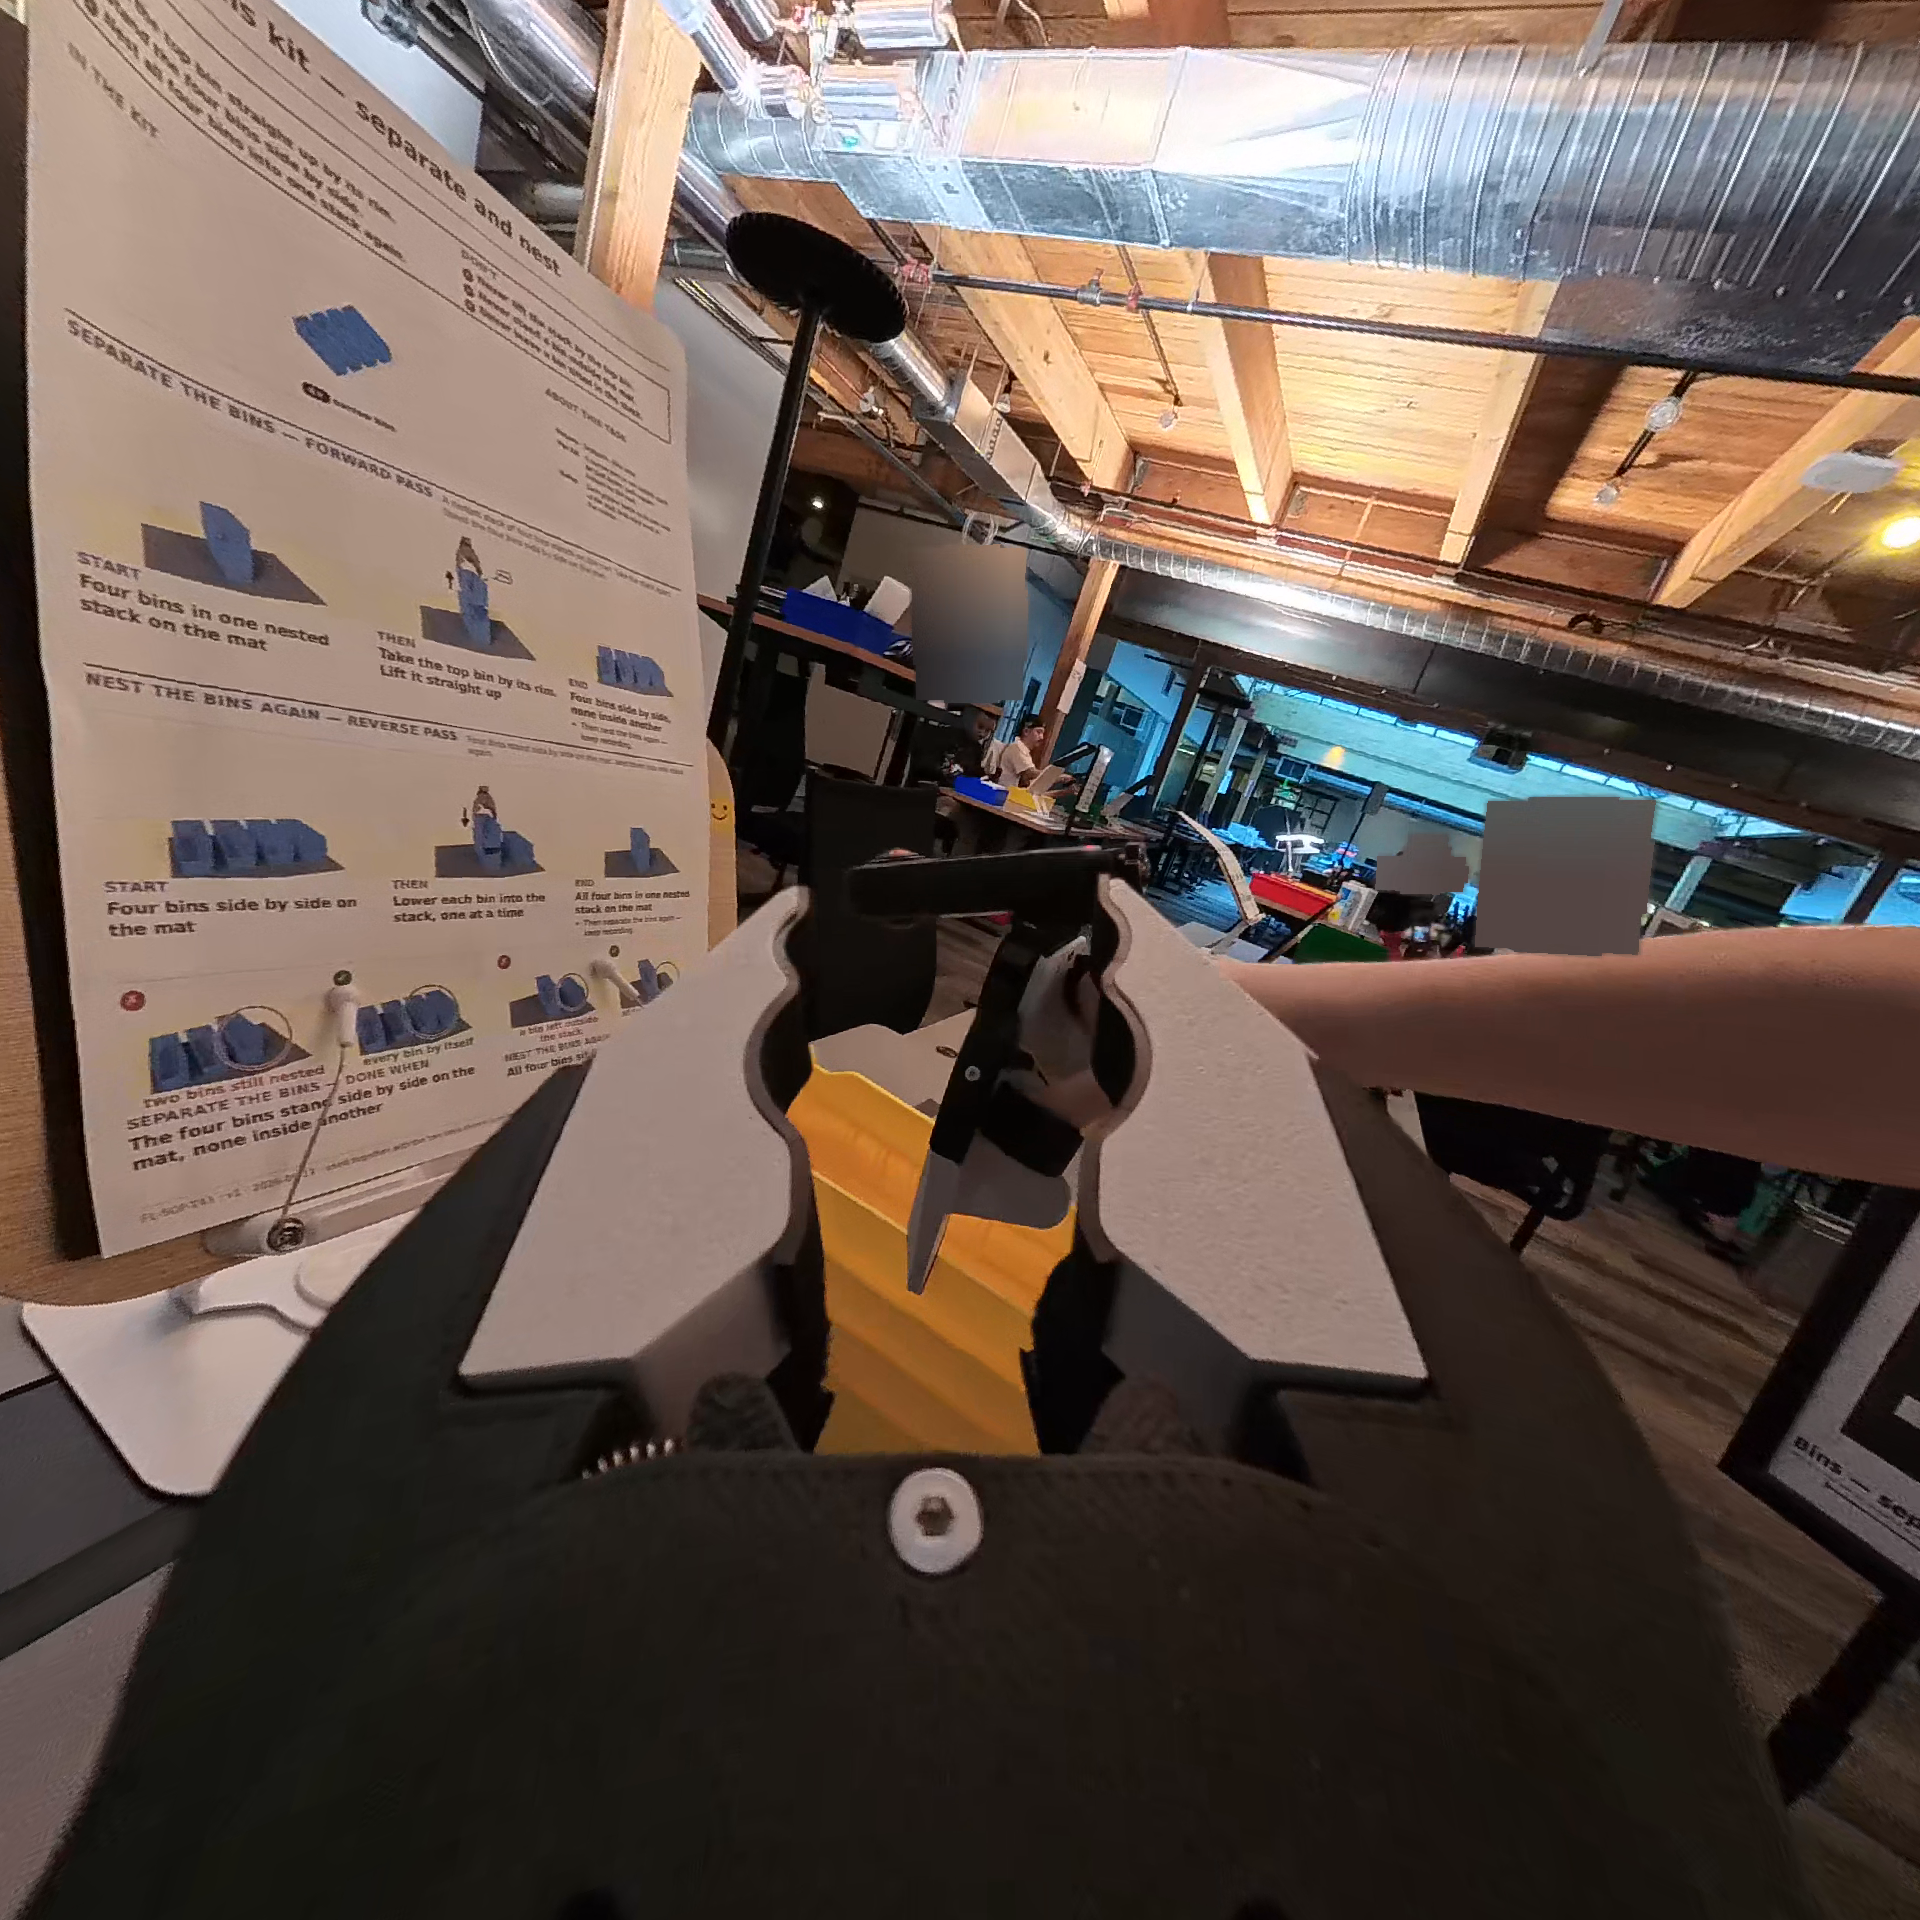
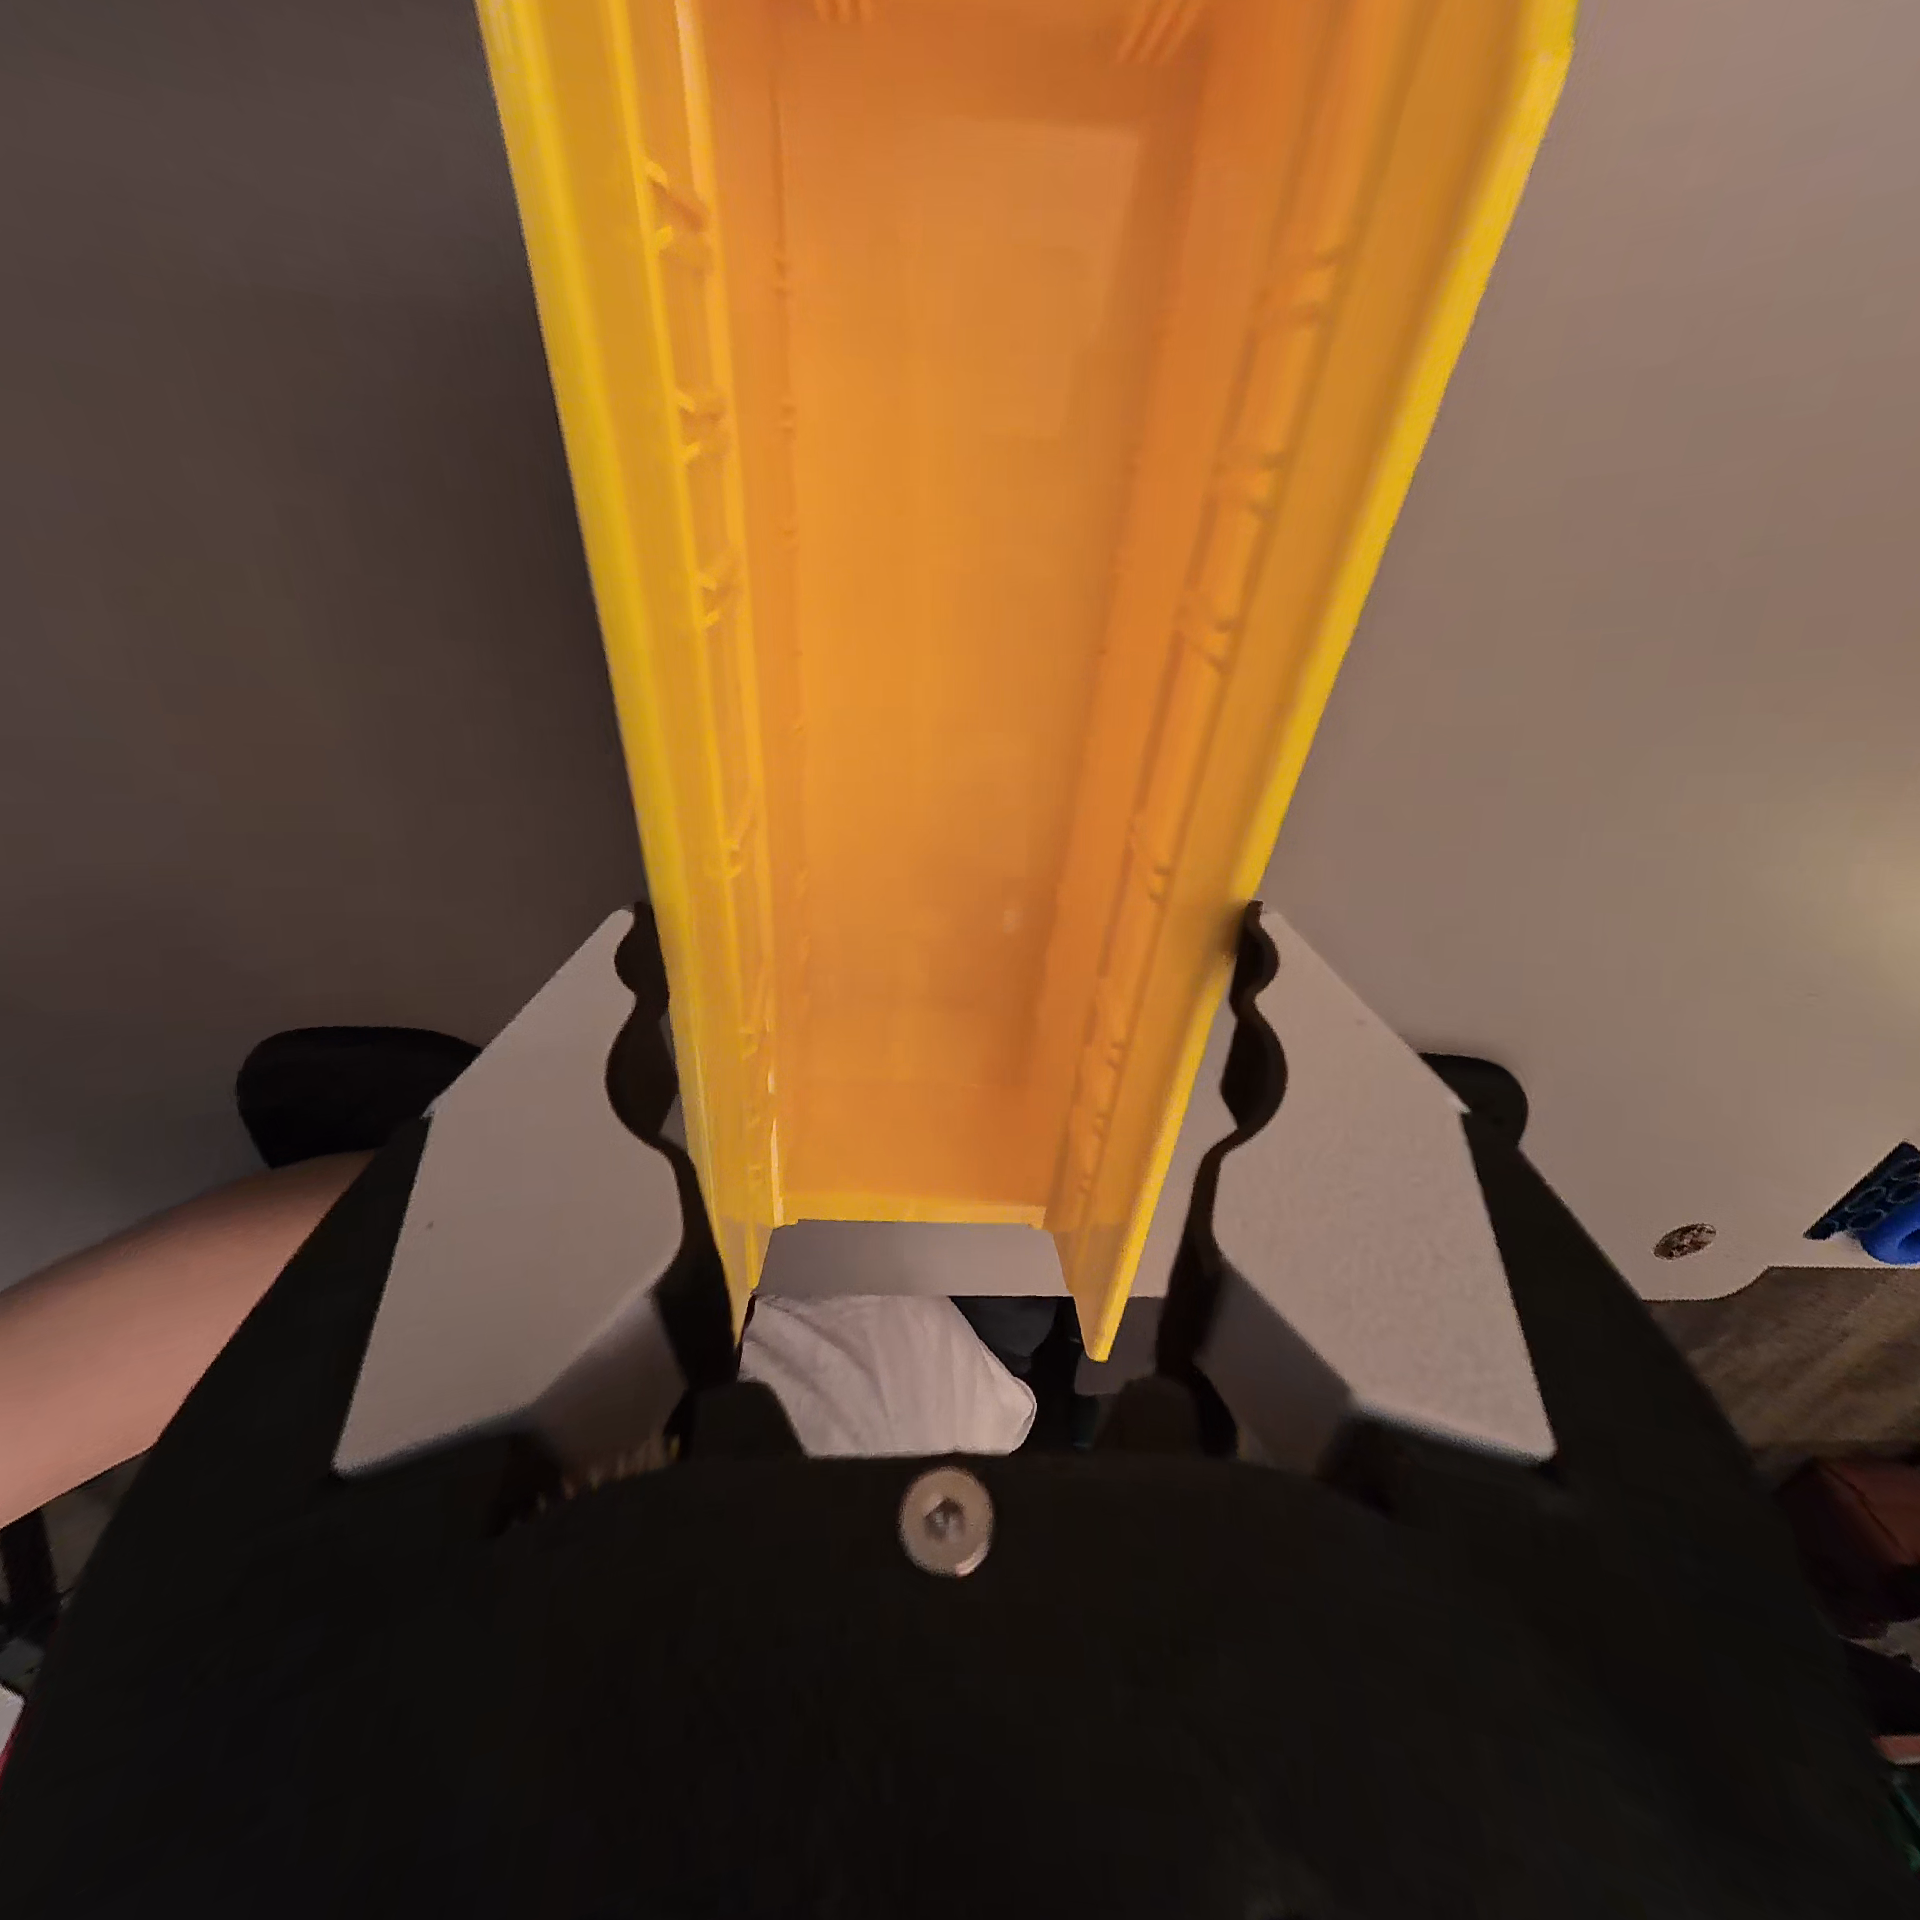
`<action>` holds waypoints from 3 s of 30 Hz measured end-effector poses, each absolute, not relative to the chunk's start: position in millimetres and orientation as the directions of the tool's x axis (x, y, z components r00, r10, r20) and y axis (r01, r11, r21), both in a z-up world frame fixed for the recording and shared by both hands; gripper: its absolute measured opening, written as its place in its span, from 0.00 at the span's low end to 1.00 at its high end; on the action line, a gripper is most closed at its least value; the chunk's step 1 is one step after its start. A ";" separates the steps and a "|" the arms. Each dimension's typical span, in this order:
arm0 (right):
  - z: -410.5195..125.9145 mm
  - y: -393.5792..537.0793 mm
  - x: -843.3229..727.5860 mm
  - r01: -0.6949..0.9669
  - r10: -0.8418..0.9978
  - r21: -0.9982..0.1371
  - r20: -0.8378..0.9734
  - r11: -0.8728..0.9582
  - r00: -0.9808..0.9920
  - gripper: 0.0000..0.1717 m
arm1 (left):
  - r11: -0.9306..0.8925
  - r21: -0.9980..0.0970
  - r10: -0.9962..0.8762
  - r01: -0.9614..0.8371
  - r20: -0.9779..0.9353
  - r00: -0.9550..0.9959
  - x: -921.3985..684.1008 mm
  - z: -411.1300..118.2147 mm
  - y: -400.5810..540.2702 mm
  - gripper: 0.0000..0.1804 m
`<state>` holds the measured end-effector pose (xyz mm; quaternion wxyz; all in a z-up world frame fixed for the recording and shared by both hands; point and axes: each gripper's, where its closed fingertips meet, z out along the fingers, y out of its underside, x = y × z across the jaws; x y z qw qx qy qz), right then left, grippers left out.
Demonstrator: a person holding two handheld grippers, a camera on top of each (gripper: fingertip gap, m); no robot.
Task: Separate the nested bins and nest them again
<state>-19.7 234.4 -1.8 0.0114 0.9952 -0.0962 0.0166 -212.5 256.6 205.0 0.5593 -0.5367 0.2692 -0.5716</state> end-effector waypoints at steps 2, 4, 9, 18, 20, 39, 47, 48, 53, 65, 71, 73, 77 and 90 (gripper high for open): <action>-4.9 234.8 -20.1 -0.199 -0.199 0.007 0.038 -0.980 0.979 0.68 | -0.233 -0.908 -0.929 0.348 0.314 0.198 -211.6 204.8 256.0 0.28; -8.6 233.9 -19.2 -0.185 -0.184 0.009 0.064 -0.983 0.981 0.71 | -0.230 -0.912 -0.930 0.340 0.309 0.201 -210.4 204.2 255.0 0.28; -24.0 219.5 -17.8 -0.133 -0.116 0.102 0.158 -0.986 0.981 0.77 | -0.234 -0.913 -0.933 0.335 0.308 0.187 -208.7 204.5 252.1 0.28; -18.3 220.1 -19.4 -0.147 -0.132 0.110 0.132 -0.983 0.982 0.66 | -0.240 -0.904 -0.929 0.354 0.320 0.185 -215.3 206.6 253.0 0.28; -17.8 218.4 -19.4 -0.147 -0.130 0.122 0.132 -0.982 0.983 0.66 | -0.246 -0.904 -0.928 0.350 0.323 0.184 -214.7 205.8 253.0 0.28; -9.7 202.5 -20.0 -0.127 -0.099 0.215 0.137 -0.968 0.986 0.65 | -0.239 -0.919 -0.935 0.315 0.305 0.181 -202.7 208.2 238.9 0.28; -6.0 201.6 -17.8 -0.126 -0.097 0.217 0.140 -0.968 0.985 0.63 | -0.240 -0.920 -0.934 0.309 0.306 0.185 -200.7 207.6 239.0 0.28; -5.7 201.5 -18.1 -0.127 -0.098 0.221 0.141 -0.967 0.985 0.63 | -0.240 -0.919 -0.933 0.312 0.307 0.187 -200.8 207.8 239.3 0.28; -4.2 202.7 -19.4 -0.116 -0.086 0.221 0.142 -0.968 0.986 0.62 | -0.239 -0.921 -0.934 0.309 0.305 0.187 -200.1 207.8 238.3 0.28; 0.7 203.3 -27.7 -0.090 -0.069 0.230 0.097 -0.969 0.993 0.59 | -0.234 -0.923 -0.935 0.306 0.299 0.188 -198.8 208.2 236.9 0.27; 6.0 203.6 -33.1 -0.074 -0.054 0.235 0.092 -0.969 0.994 0.59 | -0.236 -0.922 -0.935 0.308 0.302 0.186 -198.7 208.2 237.2 0.27; 9.1 204.2 -34.7 -0.067 -0.046 0.235 0.094 -0.970 0.994 0.59 | -0.236 -0.921 -0.935 0.308 0.302 0.186 -198.7 208.0 237.3 0.27; 22.4 208.8 -37.7 -0.058 -0.038 0.214 0.098 -0.975 0.994 0.59 | -0.236 -0.921 -0.934 0.311 0.303 0.188 -199.9 208.3 237.8 0.27; 103.7 180.1 -11.2 -0.069 -0.076 0.110 -0.065 -0.992 0.995 0.58 | -0.247 -0.905 -0.932 0.346 0.320 0.171 -210.3 212.2 238.4 0.27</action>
